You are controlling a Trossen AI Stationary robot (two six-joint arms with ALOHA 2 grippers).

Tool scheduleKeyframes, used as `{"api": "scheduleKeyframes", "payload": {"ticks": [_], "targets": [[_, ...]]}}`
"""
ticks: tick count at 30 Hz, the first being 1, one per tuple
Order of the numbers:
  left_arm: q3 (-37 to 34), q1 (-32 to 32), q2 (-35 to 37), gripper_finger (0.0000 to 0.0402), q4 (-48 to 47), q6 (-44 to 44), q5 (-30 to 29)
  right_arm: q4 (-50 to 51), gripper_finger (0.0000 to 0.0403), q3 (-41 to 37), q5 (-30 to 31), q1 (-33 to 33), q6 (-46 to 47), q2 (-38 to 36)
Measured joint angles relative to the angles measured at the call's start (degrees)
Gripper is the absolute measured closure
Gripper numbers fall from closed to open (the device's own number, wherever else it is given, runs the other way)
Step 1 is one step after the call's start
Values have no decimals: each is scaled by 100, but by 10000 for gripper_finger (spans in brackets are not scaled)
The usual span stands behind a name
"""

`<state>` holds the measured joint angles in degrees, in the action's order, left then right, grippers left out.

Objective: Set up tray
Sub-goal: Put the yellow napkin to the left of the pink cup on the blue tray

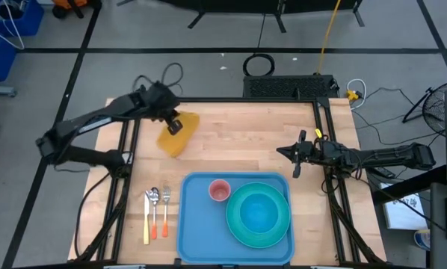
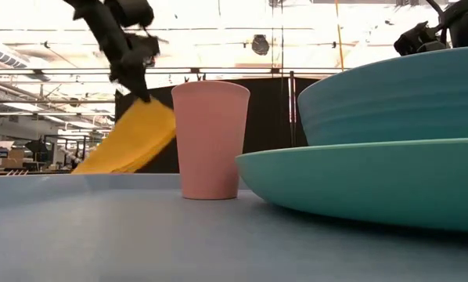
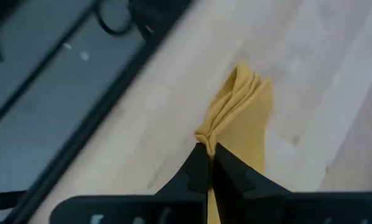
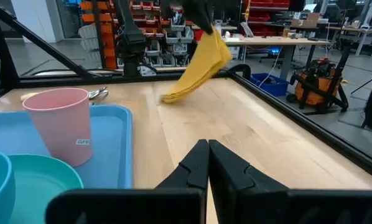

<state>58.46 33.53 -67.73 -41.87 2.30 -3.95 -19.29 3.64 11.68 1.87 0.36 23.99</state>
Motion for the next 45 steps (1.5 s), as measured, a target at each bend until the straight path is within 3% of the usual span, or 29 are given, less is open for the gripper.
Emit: {"api": "scheduleKeyframes", "payload": {"ticks": [11, 24, 31, 38, 45], "targets": [[9, -1703, 1310, 398, 1, -1615, -825, -234, 403, 0, 7, 0, -107, 0], [17, -5233, 1456, 398, -40, -4060, -3120, -243, 403, 0, -179, -7, -109, 0], [24, -6781, 979, 398, 542, -5103, -3912, -450, 403, 0, -299, -7, -110, 0], [24, -7765, 88, 398, 2427, -4799, -4543, -488, 403, 0, -310, -6, 39, 2], [26, -8474, -792, 398, 3020, -5839, -5230, -487, 403, 0, -772, -4, 48, 0]]}}
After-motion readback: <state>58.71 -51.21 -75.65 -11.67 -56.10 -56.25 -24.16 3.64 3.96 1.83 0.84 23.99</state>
